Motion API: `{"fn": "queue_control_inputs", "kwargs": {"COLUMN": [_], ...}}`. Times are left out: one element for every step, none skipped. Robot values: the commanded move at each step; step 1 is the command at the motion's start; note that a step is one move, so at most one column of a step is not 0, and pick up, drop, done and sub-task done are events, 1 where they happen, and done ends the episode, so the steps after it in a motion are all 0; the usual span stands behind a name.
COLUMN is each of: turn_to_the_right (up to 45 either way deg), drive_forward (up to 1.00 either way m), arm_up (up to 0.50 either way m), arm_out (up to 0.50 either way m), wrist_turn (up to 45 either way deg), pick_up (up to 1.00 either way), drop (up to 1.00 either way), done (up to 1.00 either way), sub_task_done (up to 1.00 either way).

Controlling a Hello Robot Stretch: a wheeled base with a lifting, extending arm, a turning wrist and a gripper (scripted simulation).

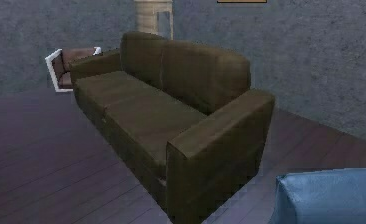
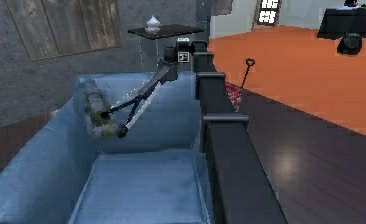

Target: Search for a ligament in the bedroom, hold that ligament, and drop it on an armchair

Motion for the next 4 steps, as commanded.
{"fn": "queue_control_inputs", "kwargs": {"turn_to_the_right": [0.0, 0.0, 0.0, 0.0], "drive_forward": [0.0, 0.0, 0.0, 0.0], "arm_up": [0.0, 0.0, 0.0, -0.26], "arm_out": [0.0, 0.0, 0.0, 0.0], "wrist_turn": [45.0, 45.0, 9.0, 0.0], "pick_up": [0.0, 0.0, 0.0, 0.0], "drop": [0.0, 0.0, 0.0, 0.0], "done": [0.0, 0.0, 0.0, 0.0], "sub_task_done": [0.0, 0.0, 0.0, 0.0]}}
